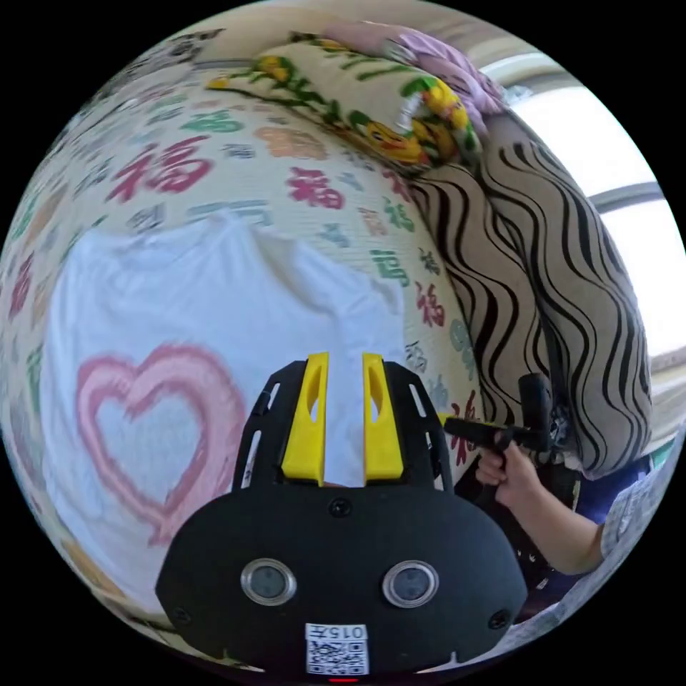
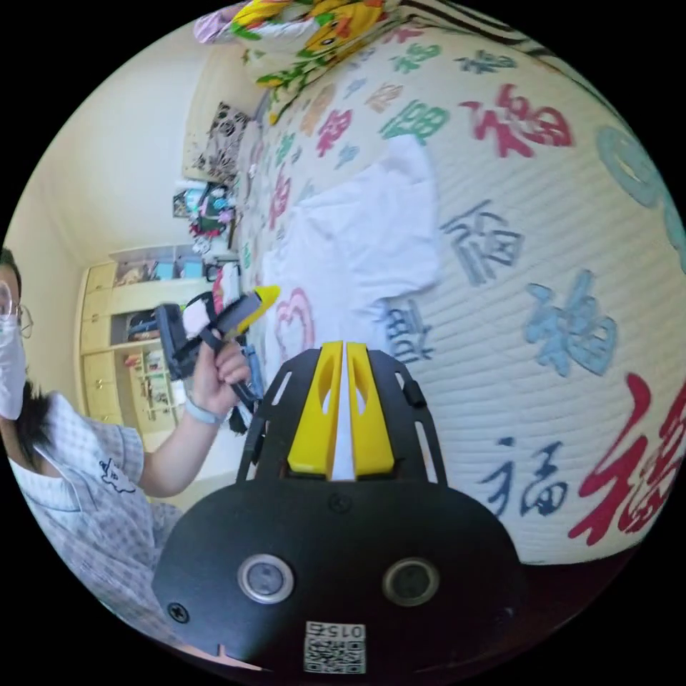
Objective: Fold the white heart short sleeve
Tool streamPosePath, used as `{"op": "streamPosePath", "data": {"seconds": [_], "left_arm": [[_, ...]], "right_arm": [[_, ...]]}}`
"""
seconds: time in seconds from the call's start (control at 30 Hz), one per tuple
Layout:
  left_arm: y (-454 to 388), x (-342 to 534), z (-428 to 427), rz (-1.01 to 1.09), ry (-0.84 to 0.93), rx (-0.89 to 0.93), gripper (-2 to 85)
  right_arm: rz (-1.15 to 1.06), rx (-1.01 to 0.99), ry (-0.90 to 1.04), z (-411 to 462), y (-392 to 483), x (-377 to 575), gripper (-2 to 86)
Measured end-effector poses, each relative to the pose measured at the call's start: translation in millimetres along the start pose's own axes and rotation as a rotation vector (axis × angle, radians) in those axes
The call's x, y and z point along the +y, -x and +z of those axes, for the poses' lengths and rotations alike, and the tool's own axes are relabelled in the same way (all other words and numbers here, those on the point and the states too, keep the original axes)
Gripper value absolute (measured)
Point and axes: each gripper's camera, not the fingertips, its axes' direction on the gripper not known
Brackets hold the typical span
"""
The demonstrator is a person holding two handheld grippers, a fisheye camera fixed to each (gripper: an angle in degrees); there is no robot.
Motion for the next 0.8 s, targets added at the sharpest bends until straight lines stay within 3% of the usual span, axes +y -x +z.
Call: {"op": "streamPosePath", "data": {"seconds": [0.13, 0.33, 0.43, 0.57, 0.8], "left_arm": [[101.7, 92.3, -82.3, -0.293, 0.007, -0.205, 7.3], [208.9, 168.8, -169.1, -0.504, -0.031, -0.275, 7.1], [241.1, 175.5, -194.0, -0.485, -0.057, -0.242, 7.2], [270.1, 174.2, -221.4, -0.425, -0.078, -0.204, 7.6], [316.1, 155.8, -252.4, -0.22, 0.013, -0.091, 10.3]], "right_arm": [[-0.162, -0.075, 0.209, 108.3, 53.2, -22.5, 4.0], [-0.268, -0.085, 0.409, 301.1, 111.4, -49.4, 7.5], [-0.251, -0.015, 0.473, 385.8, 117.2, -66.3, 7.9], [-0.149, 0.125, 0.616, 471.2, 95.9, -81.3, 0.1], [-0.18, 0.074, 0.387, 469.1, 117.1, -132.7, -0.8]]}}
